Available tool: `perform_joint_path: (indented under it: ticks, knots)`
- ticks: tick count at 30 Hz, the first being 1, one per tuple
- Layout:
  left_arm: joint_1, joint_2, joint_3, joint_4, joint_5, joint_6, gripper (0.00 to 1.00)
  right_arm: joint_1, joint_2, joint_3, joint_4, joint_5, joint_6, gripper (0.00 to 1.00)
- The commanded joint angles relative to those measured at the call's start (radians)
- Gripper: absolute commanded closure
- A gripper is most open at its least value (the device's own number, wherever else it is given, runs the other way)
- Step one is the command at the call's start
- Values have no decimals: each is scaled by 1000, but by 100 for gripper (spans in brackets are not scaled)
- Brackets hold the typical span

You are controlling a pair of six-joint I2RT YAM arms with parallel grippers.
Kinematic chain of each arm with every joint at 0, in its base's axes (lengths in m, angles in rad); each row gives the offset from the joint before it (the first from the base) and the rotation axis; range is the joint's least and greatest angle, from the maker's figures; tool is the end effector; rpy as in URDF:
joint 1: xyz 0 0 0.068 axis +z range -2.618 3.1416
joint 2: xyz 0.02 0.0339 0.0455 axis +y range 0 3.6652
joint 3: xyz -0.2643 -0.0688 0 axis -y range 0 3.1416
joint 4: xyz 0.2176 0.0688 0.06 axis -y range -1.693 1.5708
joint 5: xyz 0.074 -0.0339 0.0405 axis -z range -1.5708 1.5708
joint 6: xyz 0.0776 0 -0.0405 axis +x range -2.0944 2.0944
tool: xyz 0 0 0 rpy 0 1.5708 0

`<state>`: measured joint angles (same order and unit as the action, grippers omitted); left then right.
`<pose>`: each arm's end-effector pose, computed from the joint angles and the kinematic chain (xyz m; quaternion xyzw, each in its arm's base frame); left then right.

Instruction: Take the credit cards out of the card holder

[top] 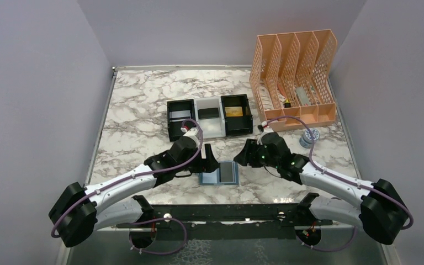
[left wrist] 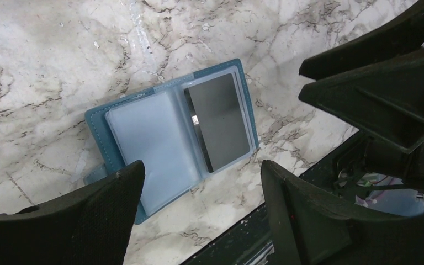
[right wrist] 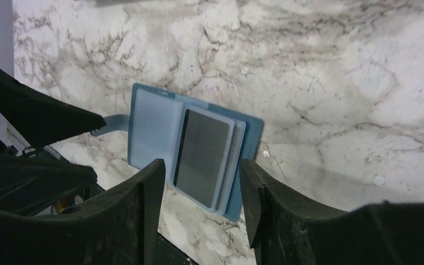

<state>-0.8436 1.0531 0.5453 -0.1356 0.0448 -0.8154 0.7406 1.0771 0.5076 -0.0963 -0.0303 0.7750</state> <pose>0.1501 -0.1739 0.1989 0.0226 0.8940 -0.3433 0.2872 0.1678 0.1566 0.1858 0.0088 0.8992 0.3104 0.3082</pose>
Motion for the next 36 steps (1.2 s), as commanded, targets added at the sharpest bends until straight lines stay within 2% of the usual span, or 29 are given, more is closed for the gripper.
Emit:
perform_joint_path:
  ticks: [1, 5, 16, 23, 36]
  knots:
    - [-8, 14, -38, 106, -27, -38, 24, 5, 10, -55, 92, -111, 62, 50]
    - [-7, 63, -28, 136, -9, -27, 32, 5, 45, -57, 98, -151, 68, 54]
    - [-9, 146, -19, 191, 22, -47, 40, 4, 179, -29, 137, -264, 82, 71]
    - [-11, 170, -19, 203, 35, -45, 48, 5, 245, 6, 141, -269, 68, 81]
    - [-16, 275, -24, 268, 71, -42, 55, 5, 386, 14, 111, -250, 69, 88]
